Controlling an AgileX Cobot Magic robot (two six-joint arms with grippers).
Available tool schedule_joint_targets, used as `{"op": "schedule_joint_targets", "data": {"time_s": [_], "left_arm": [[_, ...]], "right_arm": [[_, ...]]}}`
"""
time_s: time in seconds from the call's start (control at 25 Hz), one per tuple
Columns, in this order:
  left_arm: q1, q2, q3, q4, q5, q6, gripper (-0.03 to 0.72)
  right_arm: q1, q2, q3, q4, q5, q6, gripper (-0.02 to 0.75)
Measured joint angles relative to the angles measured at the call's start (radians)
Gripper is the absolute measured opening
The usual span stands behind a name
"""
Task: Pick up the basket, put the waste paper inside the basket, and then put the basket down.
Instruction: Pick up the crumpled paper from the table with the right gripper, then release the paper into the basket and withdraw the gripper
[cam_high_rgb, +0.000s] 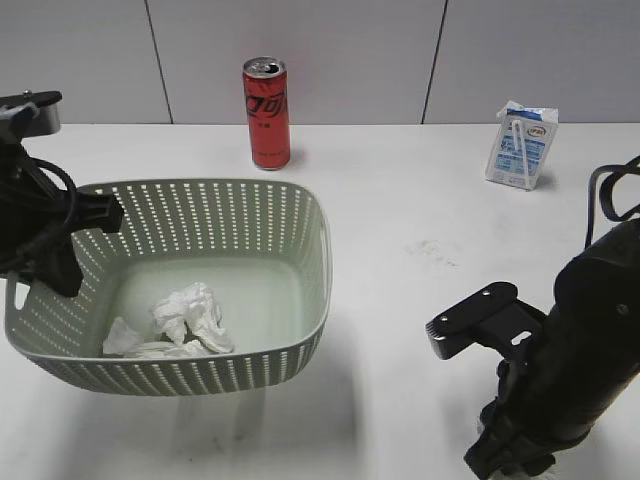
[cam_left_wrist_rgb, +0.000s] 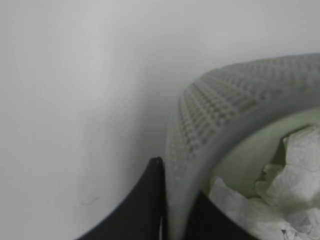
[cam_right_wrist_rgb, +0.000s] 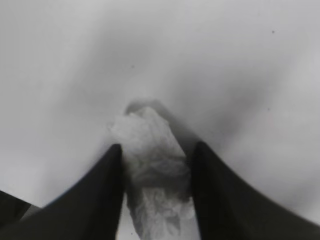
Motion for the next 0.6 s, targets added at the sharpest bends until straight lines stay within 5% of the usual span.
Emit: {"op": "schedule_joint_targets", "data": {"time_s": [0.08, 0.16, 0.6], "left_arm": [[0.000, 0.000, 0.000, 0.000, 0.000, 0.000, 0.006], [0.000, 0.000, 0.000, 0.000, 0.000, 0.001, 0.006], [0.000, 0.000, 0.000, -0.006, -0.002, 0.002, 0.006]], "right_arm": [[0.000, 0.000, -0.001, 0.005, 0.001, 0.000, 0.141], [0.000, -0.008, -0.001, 0.004, 0.001, 0.000, 0.051], [-0.001, -0.398, -0.222, 0.051, 0.072, -0.192, 0.041]]}}
